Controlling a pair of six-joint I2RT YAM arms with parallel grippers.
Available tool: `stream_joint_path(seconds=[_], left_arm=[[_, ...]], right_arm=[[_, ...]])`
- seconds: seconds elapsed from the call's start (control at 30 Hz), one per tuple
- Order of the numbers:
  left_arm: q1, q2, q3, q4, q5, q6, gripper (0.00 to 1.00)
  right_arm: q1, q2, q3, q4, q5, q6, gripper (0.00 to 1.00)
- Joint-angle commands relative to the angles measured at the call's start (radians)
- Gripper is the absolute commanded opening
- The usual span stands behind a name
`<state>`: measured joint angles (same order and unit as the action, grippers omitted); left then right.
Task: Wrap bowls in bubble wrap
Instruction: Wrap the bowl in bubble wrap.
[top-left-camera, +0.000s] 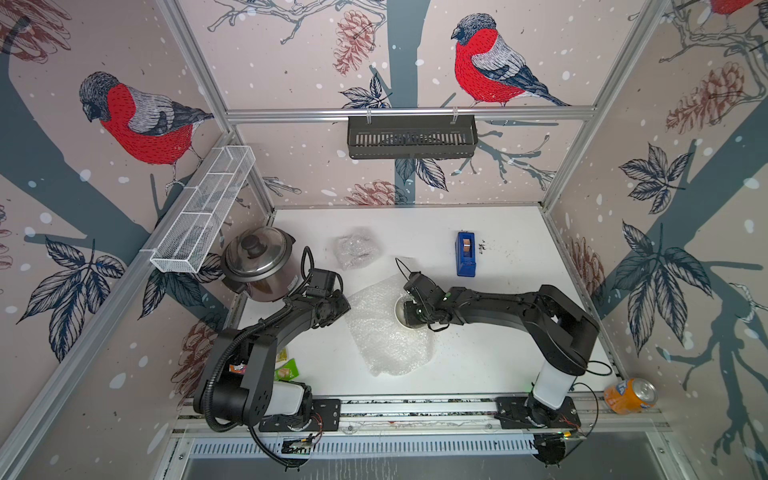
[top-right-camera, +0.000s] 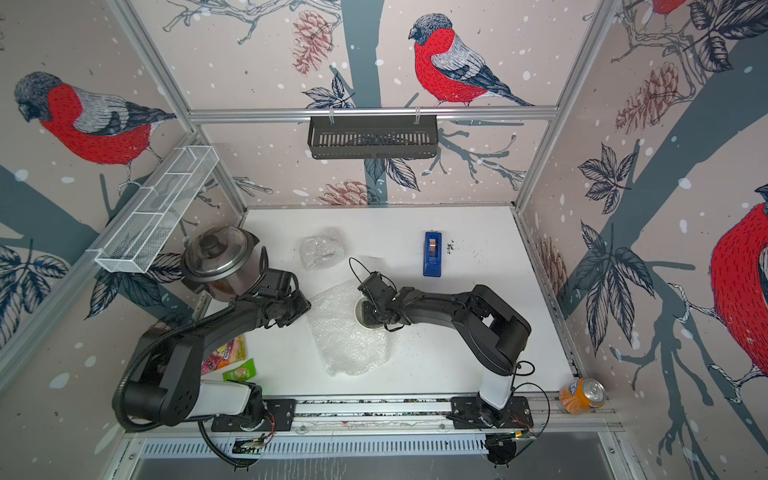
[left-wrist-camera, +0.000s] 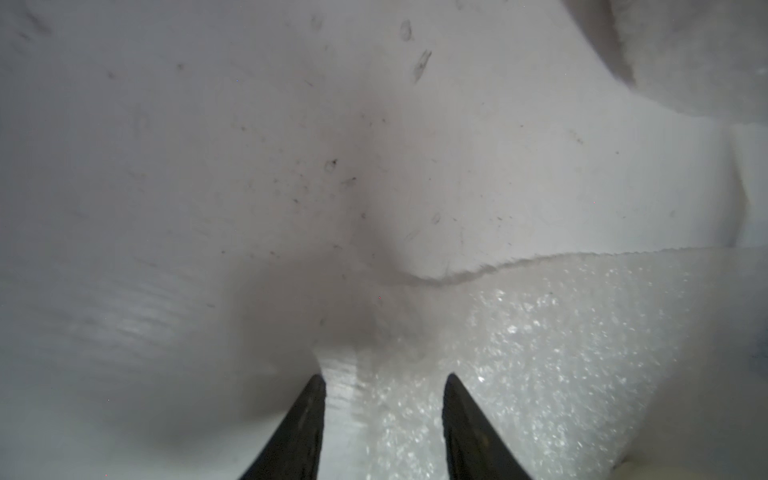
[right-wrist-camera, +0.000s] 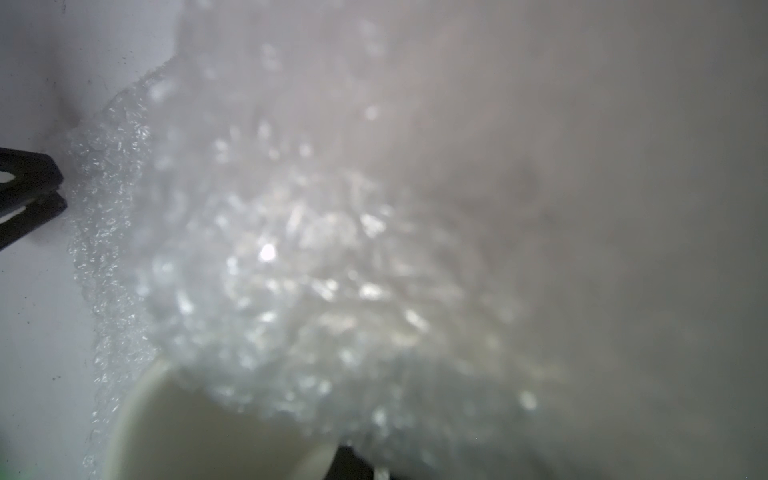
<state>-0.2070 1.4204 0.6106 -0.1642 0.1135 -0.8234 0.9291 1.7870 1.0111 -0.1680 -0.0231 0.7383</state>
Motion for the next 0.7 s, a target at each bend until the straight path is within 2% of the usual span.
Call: stream_joint_path(seconds=[0.0, 0.17, 0.27, 0.47, 0.67], left_arm=[[0.002, 0.06, 0.014, 0.04, 0.033, -0.023, 0.41], [-0.027, 0.085, 0.036, 0.054, 0.079, -0.04, 0.18], [-0.049, 0.055, 0.047, 0.031, 0.094, -0.04, 0.0], [-0.1, -0.103, 0.052, 0.022, 0.179, -0.047, 0.0], [-0.224, -0.228, 0.05, 0.151, 0.283, -0.126, 0.0]], right_arm=[[0.001, 0.001, -0.003, -0.007, -0.008, 0.019, 0.1], [0.001, 0.0, -0.005, -0.01, -0.006, 0.022, 0.1], [-0.003, 0.002, -0.007, -0.007, -0.007, 0.027, 0.1], [-0.023, 0.001, -0.025, 0.022, -0.03, 0.043, 0.08], [-0.035, -0.008, -0.049, 0.05, -0.054, 0.053, 0.07]])
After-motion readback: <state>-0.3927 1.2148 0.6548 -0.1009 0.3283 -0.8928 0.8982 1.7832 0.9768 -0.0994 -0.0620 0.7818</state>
